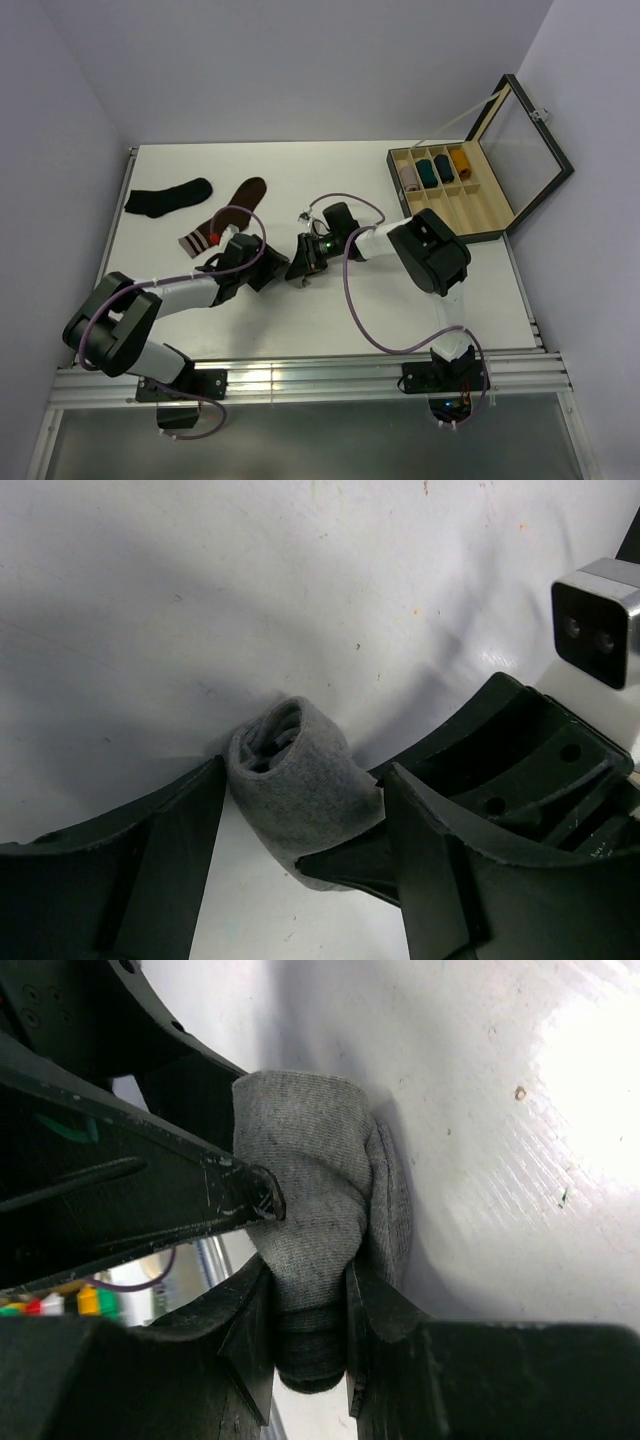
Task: Roll the socks
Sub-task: Roll the sock at the center of the board.
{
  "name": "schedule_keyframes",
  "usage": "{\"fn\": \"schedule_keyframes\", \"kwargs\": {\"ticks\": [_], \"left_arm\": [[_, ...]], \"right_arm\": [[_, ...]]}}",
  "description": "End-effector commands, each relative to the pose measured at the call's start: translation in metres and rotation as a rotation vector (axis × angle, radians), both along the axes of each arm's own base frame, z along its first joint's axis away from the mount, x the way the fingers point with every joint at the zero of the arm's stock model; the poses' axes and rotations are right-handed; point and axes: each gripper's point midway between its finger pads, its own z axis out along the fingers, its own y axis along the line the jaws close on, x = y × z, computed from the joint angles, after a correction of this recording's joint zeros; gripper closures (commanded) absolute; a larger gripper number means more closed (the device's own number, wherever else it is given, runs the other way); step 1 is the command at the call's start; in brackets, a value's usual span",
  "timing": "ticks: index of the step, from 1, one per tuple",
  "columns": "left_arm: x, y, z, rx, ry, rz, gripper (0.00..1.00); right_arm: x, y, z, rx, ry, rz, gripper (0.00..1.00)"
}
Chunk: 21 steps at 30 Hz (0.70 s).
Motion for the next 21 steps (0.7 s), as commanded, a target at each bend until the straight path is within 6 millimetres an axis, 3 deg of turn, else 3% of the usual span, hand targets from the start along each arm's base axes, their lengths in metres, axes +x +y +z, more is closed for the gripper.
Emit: {"fn": "schedule_keyframes", "kwargs": {"ticks": [1, 4, 9, 12, 14, 16, 17, 21], "left_arm": [[-0.012, 0.000, -0.017, 0.011, 0.059, 0.002, 0.30], [-0.015, 0.000, -0.023, 0.017, 0.077, 0.001, 0.34], [-0.018, -0.002, -0.033, 0.048, 0.112, -0.018, 0.52], [-0.020, -0.004, -0.039, 0.062, 0.127, -0.038, 0.72], [-0.020, -0.006, -0.039, 0.066, 0.129, -0.058, 0.86], [-0.023, -0.007, -0.042, 0.084, 0.136, -0.088, 0.92], [-0.021, -0.009, -0.040, 0.085, 0.132, -0.098, 0.95], [-0.022, -0.004, -0.041, 0.133, 0.137, -0.119, 1.00]], "right_arm": [[-0.033, -0.025, -0.057, -0.174, 0.228, -0.068, 1.00], [-0.032, -0.023, -0.057, -0.158, 0.248, -0.091, 1.00], [-0.030, -0.024, -0.056, -0.161, 0.229, -0.112, 0.96], [-0.027, -0.027, -0.050, -0.170, 0.171, -0.108, 0.80], [-0.021, -0.028, -0.041, -0.175, 0.109, -0.119, 0.63], [-0.017, -0.035, -0.041, -0.219, 0.046, -0.115, 0.53], [-0.014, -0.036, -0.033, -0.222, 0.002, -0.117, 0.50], [-0.006, -0.050, -0.020, -0.294, -0.147, -0.130, 0.45]]}}
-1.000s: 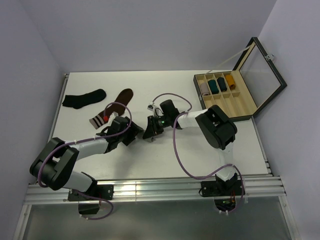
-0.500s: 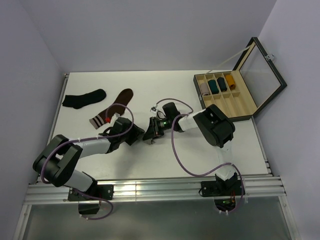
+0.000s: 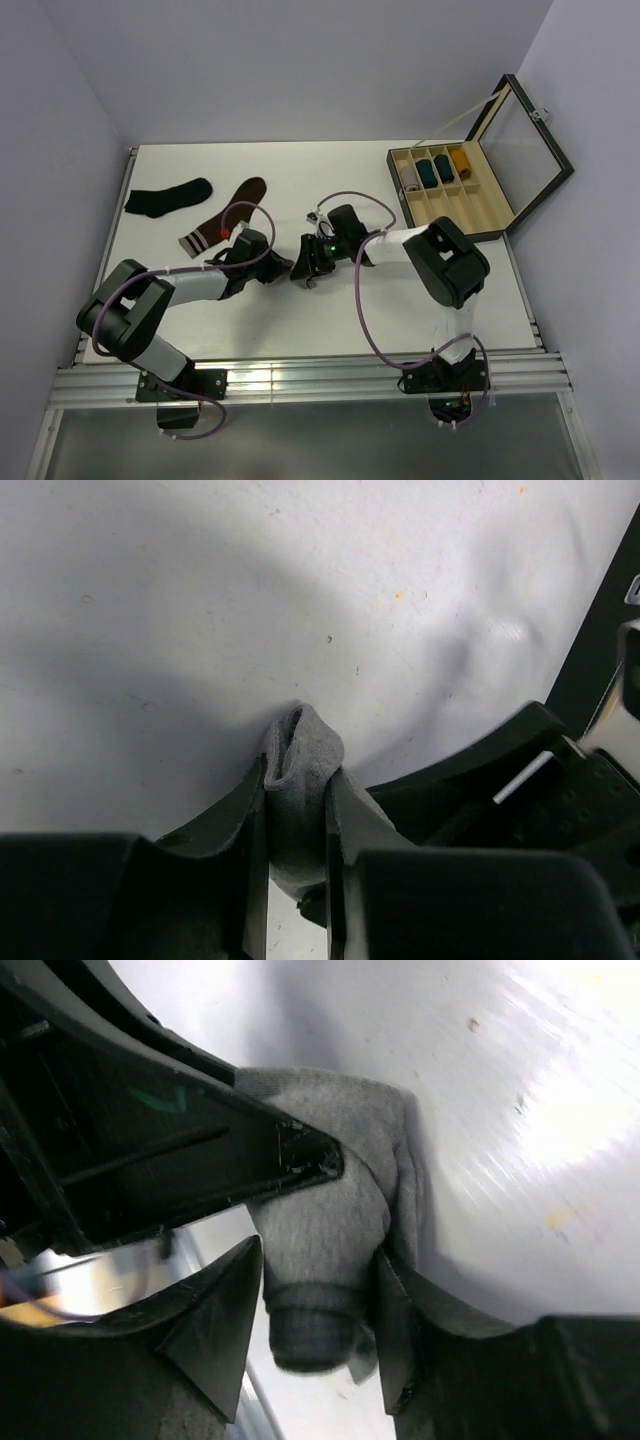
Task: Roll the socks
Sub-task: Roll the sock at the center of the board.
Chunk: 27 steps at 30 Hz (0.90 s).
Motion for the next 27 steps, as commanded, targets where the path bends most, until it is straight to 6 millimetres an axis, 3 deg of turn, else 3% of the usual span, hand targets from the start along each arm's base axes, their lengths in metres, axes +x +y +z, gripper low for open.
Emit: {"fn": "schedule_keyframes", "kwargs": {"ticks": [1, 5, 12, 17, 22, 27], "left_arm": [[-0.029, 0.020, -0.036, 0.167, 0.114, -0.074, 1.00], [-0.024, 0.018, -0.030, 0.201, 0.101, -0.105, 1.00], [-0.027, 0.015, -0.032, 0.241, 0.144, -0.163, 1.00], [-0.025, 0.014, -0.030, 0.265, 0.158, -0.192, 1.00], [-0.022, 0.010, -0.032, 0.286, 0.180, -0.224, 1.00], [-0.028, 0.007, -0.039, 0.289, 0.221, -0.260, 1.00]], "right_arm": [[-0.004, -0.037, -0.023, -0.231, -0.117, -0.036, 0.44], [0.015, -0.053, 0.001, -0.353, -0.346, -0.087, 0.40], [0.024, -0.053, 0.040, -0.465, -0.726, -0.063, 0.34], [0.018, -0.041, 0.048, -0.546, -0.924, -0.008, 0.23], [-0.002, -0.018, 0.049, -0.572, -1.059, 0.064, 0.21], [-0.003, -0.008, 0.044, -0.645, -1.138, 0.106, 0.21]]}}
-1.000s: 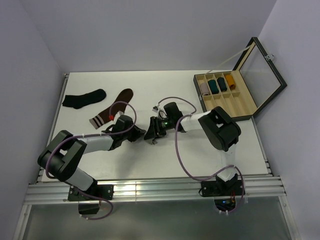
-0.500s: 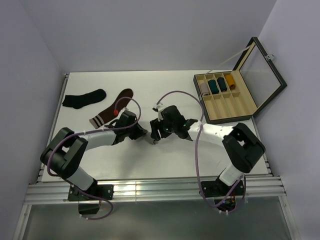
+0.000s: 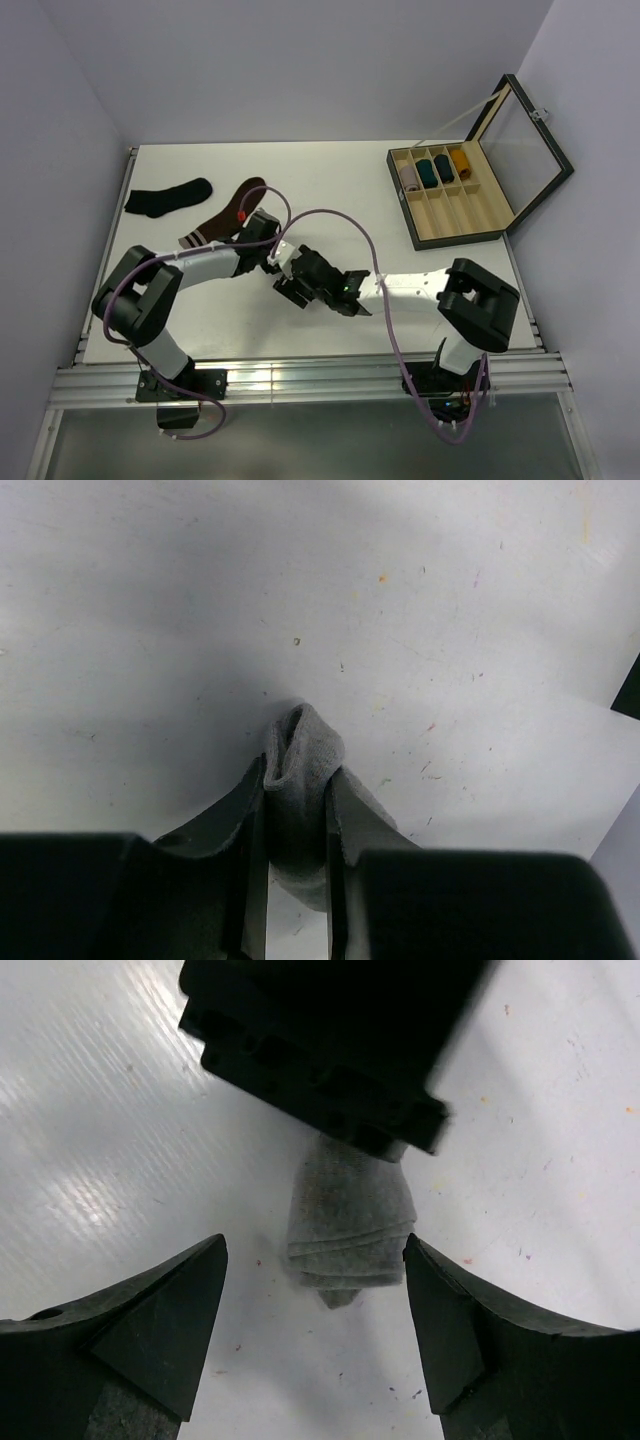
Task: Roll the socks
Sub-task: Roll the sock at the center of the board.
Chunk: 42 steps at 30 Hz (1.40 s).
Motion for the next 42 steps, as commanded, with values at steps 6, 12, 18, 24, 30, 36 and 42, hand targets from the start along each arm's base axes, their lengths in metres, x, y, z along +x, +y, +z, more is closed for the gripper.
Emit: {"fn": "schedule_keyframes", "kwargs": {"ticks": [6, 12, 18, 24, 30, 36, 42], "left_arm": [[-0.033, 0.018, -0.041, 0.135, 0.162, -0.080, 1.00], [-0.034, 0.019, -0.042, 0.152, 0.176, -0.094, 1.00], [-0.035, 0.018, -0.044, 0.152, 0.186, -0.110, 1.00], [-0.035, 0.015, -0.042, 0.145, 0.179, -0.137, 1.00], [-0.033, 0.014, -0.038, 0.141, 0.164, -0.149, 0.98], [-0.019, 0.017, -0.023, 0.115, 0.113, -0.111, 0.79], [0.001, 0.035, -0.004, 0.085, 0.062, -0.008, 0.31]], "right_arm": [[0.018, 0.008, -0.010, -0.132, -0.149, -0.020, 0.21], [0.019, 0.009, -0.034, -0.183, -0.141, -0.025, 0.23], [0.015, 0.007, -0.051, -0.219, -0.103, -0.011, 0.32], [0.009, 0.000, -0.076, -0.284, -0.034, -0.008, 0.54], [0.003, -0.014, -0.089, -0.287, 0.062, -0.042, 1.00], [-0.001, -0.020, -0.086, -0.236, 0.163, -0.069, 1.00], [-0.010, -0.029, -0.091, -0.184, 0.280, -0.094, 1.00]]}}
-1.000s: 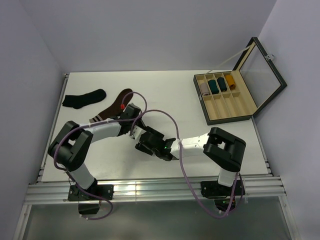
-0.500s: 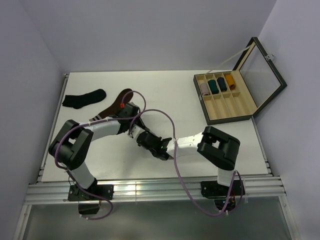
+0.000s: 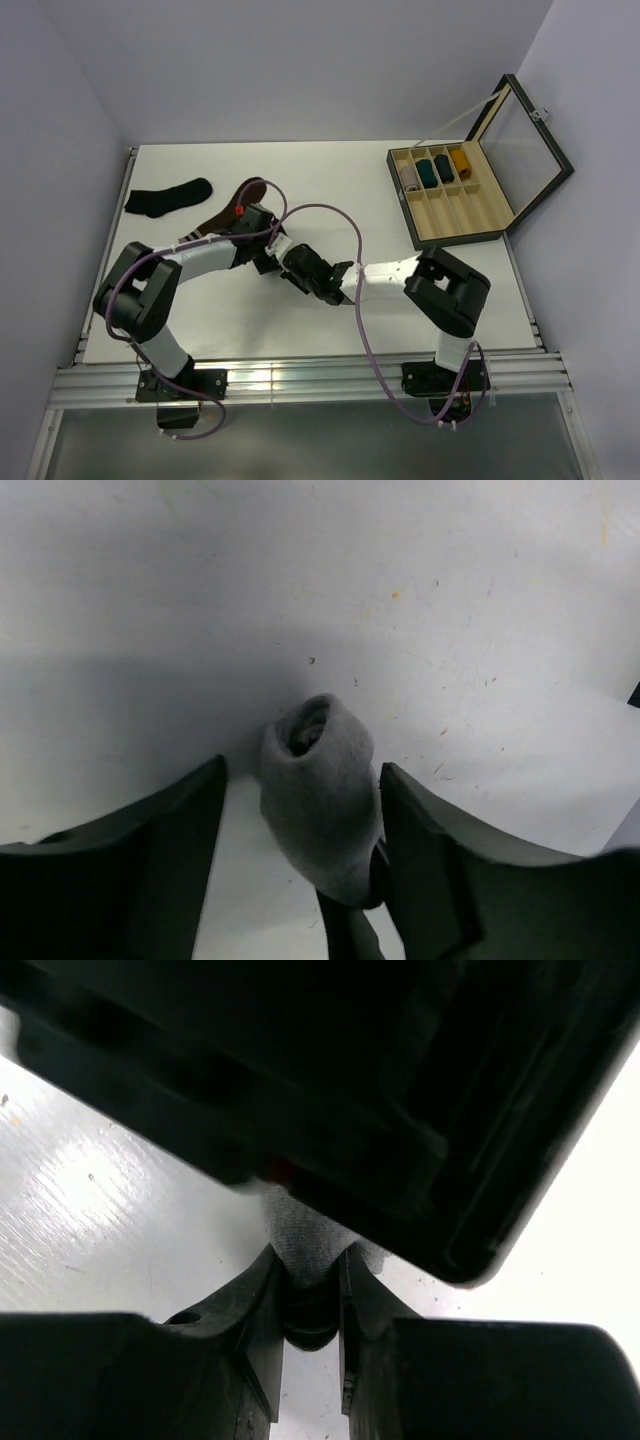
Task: Roll the socks
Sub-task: Roll the sock at the center of the board.
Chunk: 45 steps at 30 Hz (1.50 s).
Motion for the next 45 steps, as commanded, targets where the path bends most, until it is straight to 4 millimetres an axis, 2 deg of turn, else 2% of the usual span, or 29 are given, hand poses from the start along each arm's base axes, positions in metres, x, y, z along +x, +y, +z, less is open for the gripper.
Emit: {"fn": "schedule_keyframes", "kwargs": {"ticks": [1, 4, 7, 10, 13, 15, 23, 28, 31, 38, 41, 44, 45], "left_arm": [[-0.004, 0.029, 0.006, 0.049, 0.004, 0.058, 0.29], [0.009, 0.042, 0.018, 0.022, -0.028, 0.128, 0.22], [0.019, 0.054, 0.040, -0.010, -0.078, 0.192, 0.19], [0.022, 0.064, 0.050, -0.027, -0.121, 0.242, 0.18], [0.016, 0.058, 0.048, -0.091, -0.121, 0.243, 0.18], [0.004, 0.053, 0.036, -0.138, -0.080, 0.243, 0.18], [0.002, 0.022, 0.033, -0.218, -0.147, 0.211, 0.17], [0.005, 0.018, 0.035, -0.277, -0.192, 0.248, 0.16], [0.004, 0.020, 0.022, -0.253, -0.165, 0.256, 0.17], [-0.004, 0.018, -0.010, -0.203, -0.073, 0.264, 0.29], [-0.011, 0.017, -0.019, -0.169, -0.041, 0.255, 0.39], [-0.016, 0.017, -0.026, -0.138, -0.011, 0.243, 0.59], [-0.017, 0.017, -0.027, -0.130, -0.008, 0.239, 0.70]], "right_arm": [[-0.037, -0.028, -0.047, -0.063, 0.257, -0.012, 1.00], [-0.041, -0.029, -0.050, -0.050, 0.289, -0.040, 1.00], [-0.045, -0.027, -0.052, -0.016, 0.341, -0.040, 1.00], [-0.046, -0.023, -0.051, 0.031, 0.385, -0.044, 1.00], [-0.047, -0.018, -0.049, 0.081, 0.425, -0.033, 1.00], [-0.045, -0.017, -0.048, 0.091, 0.432, -0.036, 1.00], [-0.048, -0.015, -0.055, 0.088, 0.464, -0.030, 1.00], [-0.047, -0.016, -0.057, 0.093, 0.482, -0.030, 1.00], [-0.048, -0.015, -0.057, 0.098, 0.489, -0.029, 1.00], [-0.048, -0.013, -0.056, 0.120, 0.517, -0.025, 1.00], [-0.049, -0.011, -0.055, 0.129, 0.534, -0.021, 1.00], [-0.048, -0.010, -0.053, 0.140, 0.539, -0.022, 1.00], [-0.048, -0.010, -0.053, 0.143, 0.540, -0.026, 1.00]]}}
